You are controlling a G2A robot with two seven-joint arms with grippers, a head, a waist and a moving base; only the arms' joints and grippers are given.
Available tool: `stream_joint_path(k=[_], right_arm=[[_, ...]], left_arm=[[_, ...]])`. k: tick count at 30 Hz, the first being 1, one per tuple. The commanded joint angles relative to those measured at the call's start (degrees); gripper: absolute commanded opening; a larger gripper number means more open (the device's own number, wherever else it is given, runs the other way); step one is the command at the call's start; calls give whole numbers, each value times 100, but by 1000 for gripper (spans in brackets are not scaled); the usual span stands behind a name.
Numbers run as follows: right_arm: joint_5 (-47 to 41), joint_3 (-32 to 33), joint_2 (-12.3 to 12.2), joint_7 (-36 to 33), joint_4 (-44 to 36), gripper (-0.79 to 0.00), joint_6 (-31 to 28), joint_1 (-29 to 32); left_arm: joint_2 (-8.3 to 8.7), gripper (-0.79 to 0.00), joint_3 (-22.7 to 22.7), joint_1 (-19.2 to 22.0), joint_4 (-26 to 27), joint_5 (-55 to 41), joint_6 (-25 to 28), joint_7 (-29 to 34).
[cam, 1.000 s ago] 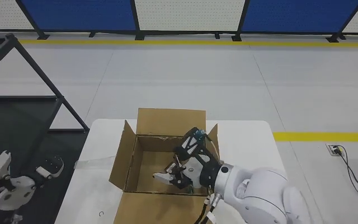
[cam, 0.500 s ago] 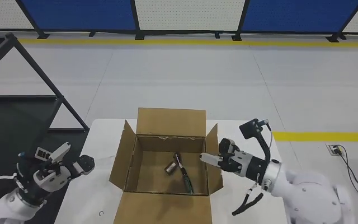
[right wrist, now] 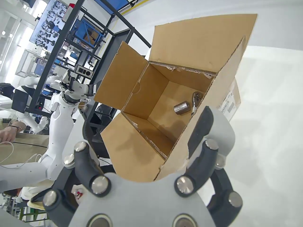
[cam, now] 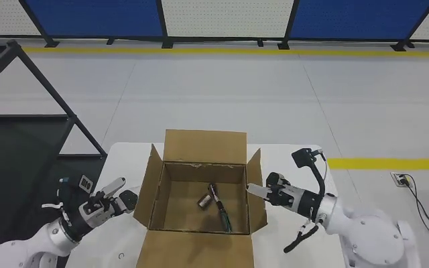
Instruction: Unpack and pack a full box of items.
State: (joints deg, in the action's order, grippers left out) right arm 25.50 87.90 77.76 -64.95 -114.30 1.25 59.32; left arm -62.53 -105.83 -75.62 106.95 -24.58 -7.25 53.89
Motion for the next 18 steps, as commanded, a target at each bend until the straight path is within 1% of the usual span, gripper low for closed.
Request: stream_joint_path(k=[1,5,9,18], right_arm=[[126,-89,-17,17,210,0,161,-117],[-75,-279,-37,-27,452,0,126,-273],[-416,-492,-54,-133,639,0,-97,-416],[-607,-1183,-64,-153,1162,0,-284,-796]], left_arm=[[4,0,116,11,29,-1,-23,-70],[16,0,261,-5,63,34,-28,-125],[28,0,429,-40,104,104,-27,-136],[51,0,794,-121,167,416,64,-302]])
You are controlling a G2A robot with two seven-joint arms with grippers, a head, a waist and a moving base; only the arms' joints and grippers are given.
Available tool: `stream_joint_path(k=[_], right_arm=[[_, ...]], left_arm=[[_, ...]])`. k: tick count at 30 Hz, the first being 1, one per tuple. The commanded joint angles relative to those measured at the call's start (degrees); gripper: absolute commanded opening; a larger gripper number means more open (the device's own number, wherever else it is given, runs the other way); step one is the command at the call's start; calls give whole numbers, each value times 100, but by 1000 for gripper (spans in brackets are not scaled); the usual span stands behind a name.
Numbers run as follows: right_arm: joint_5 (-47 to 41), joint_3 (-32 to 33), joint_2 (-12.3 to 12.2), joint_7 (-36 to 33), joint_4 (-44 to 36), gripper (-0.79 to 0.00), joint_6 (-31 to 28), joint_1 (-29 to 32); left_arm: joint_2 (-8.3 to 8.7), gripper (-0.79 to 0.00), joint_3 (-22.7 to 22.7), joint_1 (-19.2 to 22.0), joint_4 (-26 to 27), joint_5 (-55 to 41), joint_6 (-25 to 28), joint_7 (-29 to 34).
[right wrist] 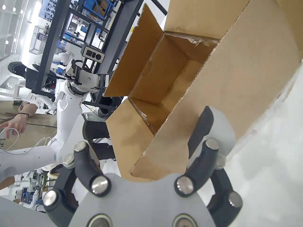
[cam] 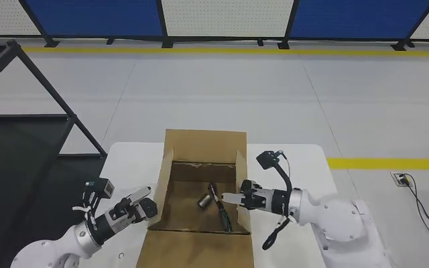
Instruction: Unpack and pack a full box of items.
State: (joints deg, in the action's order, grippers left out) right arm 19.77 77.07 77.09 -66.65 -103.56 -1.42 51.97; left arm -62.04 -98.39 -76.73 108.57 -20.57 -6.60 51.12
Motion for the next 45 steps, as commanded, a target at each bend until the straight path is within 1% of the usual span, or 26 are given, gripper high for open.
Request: stream_joint_path(k=[1,11,17,23,31,45], right_arm=[[-68,-182,7,30,161,0,-41,-109],[-318,-808,42,231,938,0,-169,-553],[-487,-1041,53,289,1308,0,-251,-716],[-616,-1219,56,356,1618,0,-327,-794],[-707,-1306,27,365,1797,0,-371,-818],[-773,-1385,-39,290,1947,0,-337,-877]], left_arm=[[3,0,84,-14,8,31,-5,-57],[16,0,422,-21,33,178,-106,-272],[32,0,587,-11,42,337,-204,-330],[52,0,726,3,41,523,-408,-398],[72,0,855,-13,20,639,-480,-459],[102,0,914,-36,-11,644,-500,-597]])
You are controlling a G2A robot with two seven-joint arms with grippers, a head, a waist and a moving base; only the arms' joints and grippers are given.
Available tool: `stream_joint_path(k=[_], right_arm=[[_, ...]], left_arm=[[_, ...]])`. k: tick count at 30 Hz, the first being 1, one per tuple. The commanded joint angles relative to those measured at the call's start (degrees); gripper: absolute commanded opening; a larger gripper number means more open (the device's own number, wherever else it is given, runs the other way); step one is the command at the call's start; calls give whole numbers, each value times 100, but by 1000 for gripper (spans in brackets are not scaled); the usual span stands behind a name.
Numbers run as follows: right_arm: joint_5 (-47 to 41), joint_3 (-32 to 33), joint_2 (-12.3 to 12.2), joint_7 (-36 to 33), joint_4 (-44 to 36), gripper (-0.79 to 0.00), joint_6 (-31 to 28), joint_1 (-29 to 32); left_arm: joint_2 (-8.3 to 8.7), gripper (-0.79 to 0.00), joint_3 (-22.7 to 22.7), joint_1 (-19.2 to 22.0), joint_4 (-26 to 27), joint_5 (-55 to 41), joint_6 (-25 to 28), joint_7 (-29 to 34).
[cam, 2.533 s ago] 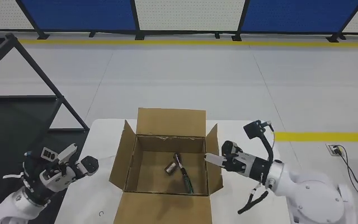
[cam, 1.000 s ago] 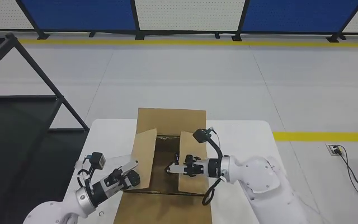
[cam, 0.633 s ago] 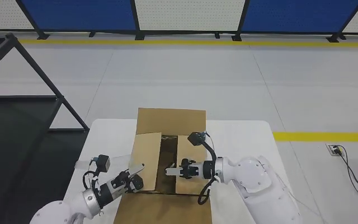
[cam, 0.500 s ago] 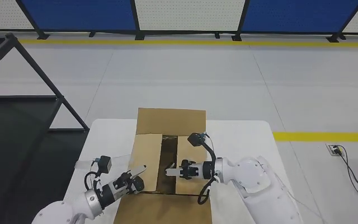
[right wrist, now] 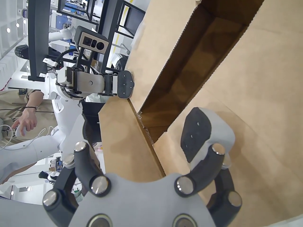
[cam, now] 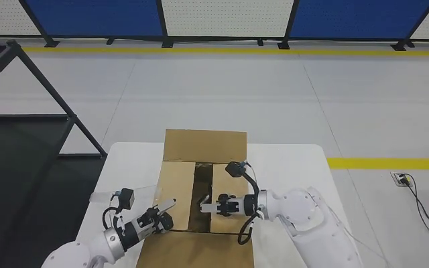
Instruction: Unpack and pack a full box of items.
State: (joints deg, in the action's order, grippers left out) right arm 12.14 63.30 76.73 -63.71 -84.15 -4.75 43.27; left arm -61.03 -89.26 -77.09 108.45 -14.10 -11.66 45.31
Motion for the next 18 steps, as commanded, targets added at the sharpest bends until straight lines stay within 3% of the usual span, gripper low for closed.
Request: stream_joint_path(k=[1,12,18], right_arm=[[-22,-15,-7,4,15,0,-4,-20],[-229,152,-76,132,-380,0,-200,-71],[-345,372,-119,327,-437,0,-360,-245]], left_arm=[[2,0,-5,-4,10,-23,33,-48],[27,0,-353,-117,452,-512,153,-123],[57,0,-996,-248,790,-962,301,-162]])
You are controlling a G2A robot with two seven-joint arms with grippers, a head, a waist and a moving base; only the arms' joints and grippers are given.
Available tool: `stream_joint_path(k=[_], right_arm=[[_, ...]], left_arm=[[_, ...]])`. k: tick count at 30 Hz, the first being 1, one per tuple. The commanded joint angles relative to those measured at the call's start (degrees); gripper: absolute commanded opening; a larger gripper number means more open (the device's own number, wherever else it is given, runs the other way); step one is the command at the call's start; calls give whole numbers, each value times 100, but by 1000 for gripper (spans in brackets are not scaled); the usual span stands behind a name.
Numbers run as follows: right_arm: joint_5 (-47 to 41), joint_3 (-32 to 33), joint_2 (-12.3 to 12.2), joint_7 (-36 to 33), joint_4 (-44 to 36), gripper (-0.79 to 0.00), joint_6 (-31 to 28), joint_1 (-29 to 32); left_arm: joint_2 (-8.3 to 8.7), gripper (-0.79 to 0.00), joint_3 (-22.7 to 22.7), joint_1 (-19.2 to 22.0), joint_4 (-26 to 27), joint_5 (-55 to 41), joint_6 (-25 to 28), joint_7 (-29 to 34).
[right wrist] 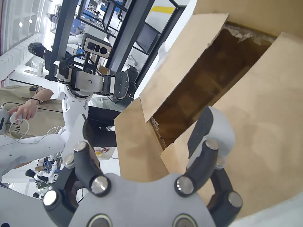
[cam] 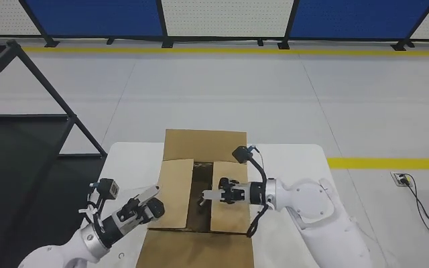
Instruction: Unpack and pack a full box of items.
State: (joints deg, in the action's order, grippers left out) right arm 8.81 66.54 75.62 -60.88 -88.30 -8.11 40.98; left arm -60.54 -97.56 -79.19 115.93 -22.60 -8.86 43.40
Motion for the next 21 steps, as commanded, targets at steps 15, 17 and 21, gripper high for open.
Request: stream_joint_path(k=[15,17,21], right_arm=[[-161,117,-25,405,-67,0,-192,120],[-383,177,-20,611,106,0,-309,107],[-905,274,2,997,519,0,-594,43]], left_arm=[[229,0,-2784,-1549,-303,-898,194,3193],[274,0,-2881,-1694,-351,-554,344,3625],[322,0,-2818,-1880,-378,-190,555,3956]])
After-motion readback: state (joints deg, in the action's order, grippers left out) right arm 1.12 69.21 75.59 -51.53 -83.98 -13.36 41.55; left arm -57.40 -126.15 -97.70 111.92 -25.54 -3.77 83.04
